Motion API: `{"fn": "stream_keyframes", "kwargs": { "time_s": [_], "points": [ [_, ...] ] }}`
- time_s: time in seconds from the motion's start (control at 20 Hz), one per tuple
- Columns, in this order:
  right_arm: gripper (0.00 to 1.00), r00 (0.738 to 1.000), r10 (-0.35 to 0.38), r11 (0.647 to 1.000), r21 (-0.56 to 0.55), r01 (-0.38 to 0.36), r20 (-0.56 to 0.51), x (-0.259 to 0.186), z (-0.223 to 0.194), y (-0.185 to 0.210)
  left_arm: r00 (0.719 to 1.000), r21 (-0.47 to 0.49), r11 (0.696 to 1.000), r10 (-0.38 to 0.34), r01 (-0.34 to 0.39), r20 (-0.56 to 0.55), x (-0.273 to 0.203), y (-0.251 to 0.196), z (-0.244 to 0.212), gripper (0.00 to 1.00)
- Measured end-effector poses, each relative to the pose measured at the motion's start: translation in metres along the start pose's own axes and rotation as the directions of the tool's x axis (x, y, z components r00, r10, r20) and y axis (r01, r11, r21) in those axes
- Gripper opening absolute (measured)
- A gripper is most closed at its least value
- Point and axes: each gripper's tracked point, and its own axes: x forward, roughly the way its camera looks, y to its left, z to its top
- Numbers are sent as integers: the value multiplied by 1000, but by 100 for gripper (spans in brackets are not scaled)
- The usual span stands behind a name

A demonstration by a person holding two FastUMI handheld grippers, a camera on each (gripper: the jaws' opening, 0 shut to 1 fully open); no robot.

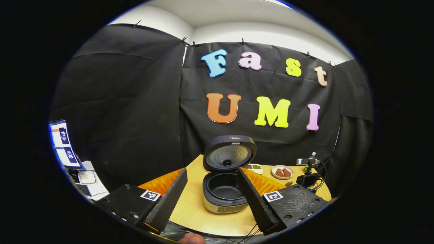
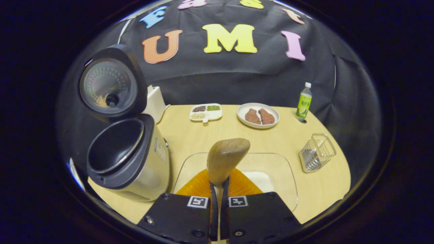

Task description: Close the left gripper, press the button to open the rice cooker; take a wooden spoon from the chopstick holder with the right hand, scoop a spoonful of rice and pour it into the rice cooker, then put the wooden spoon back into the chopstick holder.

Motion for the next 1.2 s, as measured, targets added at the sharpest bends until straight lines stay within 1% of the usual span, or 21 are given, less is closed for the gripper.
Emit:
{"fn": "stream_keyframes", "kwargs": {
  "time_s": [0.1, 0.2, 0.3, 0.35, 0.5, 0.6, 0.7, 0.8, 0.85, 1.0, 1.15, 1.2],
  "points": [
    [8, 999, 42, 992, 122, -39, -25, 0, 1, -2, 1000, 4, 1000, 1, -1, -3, 0, -1, -2, 95],
    [8, 996, 79, 975, 212, -69, -39, 4, 2, -6, 1000, 5, 1000, -3, 3, -7, -1, -4, -2, 95],
    [8, 991, 127, 948, 299, -107, -50, 4, 2, -10, 1000, 5, 1000, -14, 14, -9, 0, -10, -3, 95],
    [8, 987, 151, 928, 353, -120, -60, 5, 1, -13, 1000, 5, 1000, -19, 19, -6, 1, -13, -3, 95],
    [8, 976, 209, 845, 514, -146, -67, 10, 0, -28, 999, 1, 999, -33, 33, -4, 3, -21, 0, 95],
    [8, 965, 258, 779, 598, -187, -35, 9, 8, -35, 999, -2, 999, -38, 38, -2, 5, -28, 0, 95],
    [8, 953, 302, 711, 667, -223, -3, 8, 13, -41, 999, 16, 999, -34, 34, -8, 8, -31, -7, 95],
    [8, 947, 320, 659, 710, -249, 36, 4, 20, -53, 999, 30, 999, -23, 24, -29, 11, -33, -15, 94],
    [8, 945, 322, 642, 722, -259, 52, 2, 25, -59, 999, 28, 999, -22, 23, -32, 11, -37, -13, 95],
    [8, 941, 329, 613, 739, -281, 85, -8, 36, -77, 999, 16, 1000, -25, 25, -23, 16, -46, -11, 95],
    [8, 928, 343, 553, 768, -322, 142, -24, 54, -89, 999, 13, 1000, -25, 25, -28, 23, -53, -10, 95],
    [10, 925, 348, 540, 773, -333, 155, -28, 59, -91, 1000, 14, 1000, -17, 17, -26, 26, -52, -9, 95]
  ]
}}
